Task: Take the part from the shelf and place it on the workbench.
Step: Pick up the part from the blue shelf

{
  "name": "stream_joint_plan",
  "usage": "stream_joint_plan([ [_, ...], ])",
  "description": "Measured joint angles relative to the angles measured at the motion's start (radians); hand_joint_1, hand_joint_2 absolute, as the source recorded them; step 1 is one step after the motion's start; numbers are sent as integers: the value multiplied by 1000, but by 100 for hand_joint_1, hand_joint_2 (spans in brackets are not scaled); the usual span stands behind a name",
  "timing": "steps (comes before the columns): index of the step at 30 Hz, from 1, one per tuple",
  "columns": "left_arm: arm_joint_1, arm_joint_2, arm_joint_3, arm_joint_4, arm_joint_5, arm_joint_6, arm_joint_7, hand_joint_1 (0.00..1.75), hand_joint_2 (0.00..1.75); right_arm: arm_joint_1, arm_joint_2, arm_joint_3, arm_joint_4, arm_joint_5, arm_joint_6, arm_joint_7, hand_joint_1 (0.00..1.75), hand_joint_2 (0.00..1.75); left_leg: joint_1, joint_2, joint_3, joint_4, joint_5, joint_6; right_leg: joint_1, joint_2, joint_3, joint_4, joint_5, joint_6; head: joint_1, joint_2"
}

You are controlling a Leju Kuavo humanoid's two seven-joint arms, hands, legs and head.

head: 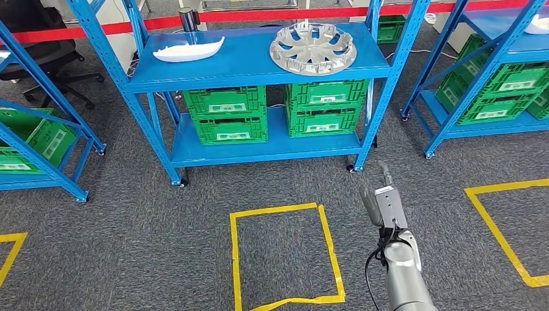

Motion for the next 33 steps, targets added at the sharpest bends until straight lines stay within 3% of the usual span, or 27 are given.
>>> stream_joint_plan([
  [22,-10,-4,44,5,-17,11,-34,0,0,99,18,349,-608,-283,71,-6,0,0,-4,1,-1,4,-1,2,-2,2,0,-2,2,4,0,0],
  [26,-9,-3,54,6,-17,17,-39,0,0,99,18,384,-635,-304,70,-7,0,0,-6,1,-4,9,-3,9,-4,2,0,-2,5,9,0,0],
  [29,-9,-1,59,6,-17,21,-39,0,0,98,18,396,-646,-314,69,-9,0,0,-2,2,-1,-1,4,21,-4,2,1,-6,7,19,0,0],
  [31,-9,-1,60,6,-17,23,-38,0,0,95,17,400,-651,-320,68,-11,0,0,6,5,8,-16,14,29,-2,0,-18,29,-11,26,3,0],
  [33,-8,-2,64,6,-17,24,-37,0,0,94,16,402,-652,-323,63,-12,0,0,8,9,12,-21,17,32,-4,-2,-85,149,-64,31,6,0],
])
